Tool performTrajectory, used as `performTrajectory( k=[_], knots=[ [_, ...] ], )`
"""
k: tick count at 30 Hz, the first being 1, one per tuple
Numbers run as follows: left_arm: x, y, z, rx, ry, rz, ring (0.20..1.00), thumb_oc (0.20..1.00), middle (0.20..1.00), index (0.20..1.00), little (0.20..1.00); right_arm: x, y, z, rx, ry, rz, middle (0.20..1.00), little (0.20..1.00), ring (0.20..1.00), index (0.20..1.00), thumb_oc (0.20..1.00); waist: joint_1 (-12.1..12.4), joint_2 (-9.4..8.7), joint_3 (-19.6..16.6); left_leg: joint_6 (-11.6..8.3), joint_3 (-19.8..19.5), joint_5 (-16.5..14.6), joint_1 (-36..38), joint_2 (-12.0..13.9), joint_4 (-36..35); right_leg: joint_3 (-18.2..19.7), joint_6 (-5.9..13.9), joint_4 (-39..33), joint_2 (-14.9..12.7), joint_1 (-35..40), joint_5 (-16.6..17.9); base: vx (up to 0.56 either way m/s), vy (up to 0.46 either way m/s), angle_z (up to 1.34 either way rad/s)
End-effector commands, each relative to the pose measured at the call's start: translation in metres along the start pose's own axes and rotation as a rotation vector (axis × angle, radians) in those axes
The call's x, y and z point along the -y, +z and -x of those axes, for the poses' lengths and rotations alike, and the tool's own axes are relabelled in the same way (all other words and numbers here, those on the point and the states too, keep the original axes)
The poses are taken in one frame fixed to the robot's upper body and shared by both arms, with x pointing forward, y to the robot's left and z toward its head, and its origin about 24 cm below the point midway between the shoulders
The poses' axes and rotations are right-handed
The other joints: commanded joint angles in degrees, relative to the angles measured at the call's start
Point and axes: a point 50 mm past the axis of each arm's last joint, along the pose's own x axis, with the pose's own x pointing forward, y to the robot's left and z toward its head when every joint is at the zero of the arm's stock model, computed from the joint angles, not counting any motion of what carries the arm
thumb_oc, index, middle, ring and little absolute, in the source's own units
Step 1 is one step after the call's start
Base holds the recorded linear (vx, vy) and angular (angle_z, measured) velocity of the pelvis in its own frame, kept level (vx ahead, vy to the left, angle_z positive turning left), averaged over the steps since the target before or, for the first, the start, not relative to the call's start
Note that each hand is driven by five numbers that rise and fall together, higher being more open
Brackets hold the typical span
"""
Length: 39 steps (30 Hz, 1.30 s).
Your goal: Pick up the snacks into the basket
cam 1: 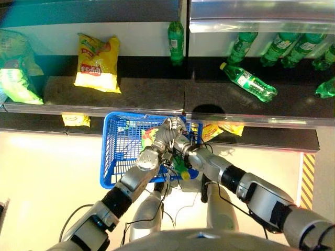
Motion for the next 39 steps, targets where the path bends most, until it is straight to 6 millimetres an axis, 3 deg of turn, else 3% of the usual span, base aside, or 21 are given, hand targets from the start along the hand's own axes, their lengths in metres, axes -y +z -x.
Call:
performTrajectory(
  k=[1, 9, 10, 15, 17, 20, 22, 28, 33, 36, 39],
  knots=[
    [0.065, 0.129, -0.011, 0.601, -0.340, 0.042, 0.200, 0.200, 0.200, 0.200, 0.200, 0.047, 0.064, -0.026, 0.255, -0.165, -0.070, 1.000, 1.000, 1.000, 1.000, 1.000, 0.65, -2.87, -3.99, 4.59, 0.43, -5.93, 5.68, -3.71, -2.39, 5.03, 5.43, -3.20, -1.77, 3.31, 0.18, 0.00, 0.000, 0.00],
    [0.057, 0.125, -0.011, 0.590, -0.310, 0.030, 0.200, 0.200, 0.200, 0.200, 0.200, 0.053, 0.052, -0.019, 0.239, -0.197, -0.097, 1.000, 1.000, 1.000, 1.000, 1.000, 0.51, -3.41, -4.36, 4.67, 0.70, -6.22, 6.05, -3.60, -2.25, 5.19, 5.59, -3.15, -1.71, 3.44, 0.30, 0.00, 0.000, 0.00],
    [0.051, 0.125, -0.010, 0.589, -0.286, 0.008, 0.200, 0.200, 0.200, 0.200, 0.200, 0.062, 0.045, -0.009, 0.251, -0.226, -0.108, 1.000, 1.000, 1.000, 1.000, 1.000, 0.14, -3.75, -4.49, 4.68, 0.94, -6.31, 6.18, -3.51, -2.28, 5.23, 5.64, -3.20, -1.63, 3.50, 0.31, 0.00, 0.000, 0.00],
    [0.036, 0.123, -0.010, 0.590, -0.222, -0.044, 0.200, 0.200, 0.200, 0.200, 0.200, 0.067, 0.026, 0.011, 0.240, -0.254, -0.125, 1.000, 1.000, 1.000, 1.000, 1.000, -0.59, -4.27, -4.79, 4.67, 1.39, -6.55, 6.41, -3.34, -2.32, 5.45, 5.81, -3.07, -1.58, 3.47, 0.23, 0.01, 0.001, -0.01],
    [0.018, 0.121, -0.007, 0.585, -0.138, -0.044, 0.200, 0.200, 0.200, 0.200, 0.200, 0.083, 0.009, 0.037, 0.224, -0.350, -0.188, 1.000, 1.000, 1.000, 1.000, 1.000, -1.37, -4.71, -4.90, 4.58, 1.89, -6.66, 6.65, -3.21, -2.31, 5.68, 5.89, -3.12, -1.38, 3.52, 0.27, 0.02, 0.004, -0.01],
    [0.012, 0.120, -0.005, 0.585, -0.108, -0.043, 0.200, 0.200, 0.200, 0.200, 0.200, 0.081, -0.001, 0.047, 0.193, -0.373, -0.240, 1.000, 1.000, 1.000, 1.000, 1.000, -1.54, -4.77, -5.02, 4.55, 2.08, -6.70, 6.75, -3.08, -2.33, 5.91, 5.94, -3.19, -1.23, 3.54, 0.30, 0.01, 0.003, -0.02],
    [0.000, 0.116, -0.003, 0.571, -0.057, -0.052, 0.200, 0.200, 0.200, 0.200, 0.200, 0.071, -0.013, 0.059, 0.153, -0.343, -0.305, 1.000, 1.000, 1.000, 1.000, 1.000, -1.97, -4.89, -5.22, 4.46, 2.37, -6.82, 7.05, -2.85, -2.36, 5.93, 6.01, -3.39, -1.05, 3.75, 0.23, 0.04, 0.007, -0.11],
    [-0.037, 0.107, 0.010, 0.552, 0.101, -0.121, 0.200, 0.200, 0.200, 0.200, 0.200, 0.074, -0.028, 0.096, 0.140, -0.390, -0.370, 1.000, 1.000, 1.000, 1.000, 1.000, -2.97, -5.09, -5.91, 4.20, 3.07, -7.08, 7.83, -2.56, -2.54, 6.29, 6.00, -3.65, -0.50, 4.29, 0.12, 0.03, 0.004, -0.10],
    [-0.076, 0.082, 0.029, 0.454, 0.267, -0.138, 0.200, 0.200, 0.200, 0.200, 0.200, 0.066, -0.048, 0.131, 0.057, -0.413, -0.472, 1.000, 1.000, 1.000, 1.000, 1.000, -4.01, -5.11, -7.46, 3.85, 3.93, -7.37, 8.95, -2.18, -2.91, 6.85, 6.18, -4.81, 0.18, 5.66, 0.26, 0.04, 0.001, -0.05],
    [-0.098, 0.058, 0.044, 0.358, 0.360, -0.134, 0.200, 0.200, 0.200, 0.200, 0.200, 0.055, -0.071, 0.156, -0.073, -0.500, -0.625, 1.000, 1.000, 1.000, 1.000, 1.000, -4.64, -4.90, -8.72, 3.70, 4.47, -7.57, 10.00, -1.98, -3.16, 7.12, 6.17, -6.22, 0.69, 7.16, 0.61, 0.07, -0.006, -0.14],
    [-0.109, 0.040, 0.056, 0.295, 0.412, -0.146, 0.200, 0.200, 0.200, 0.200, 0.200, 0.044, -0.088, 0.172, -0.172, -0.585, -0.741, 1.000, 1.000, 1.000, 1.000, 1.000, -5.07, -4.49, -9.69, 3.61, 4.88, -7.60, 10.62, -1.72, -3.44, 7.10, 6.08, -7.63, 0.96, 8.43, 0.80, 0.04, -0.010, -0.14]
  ],
)
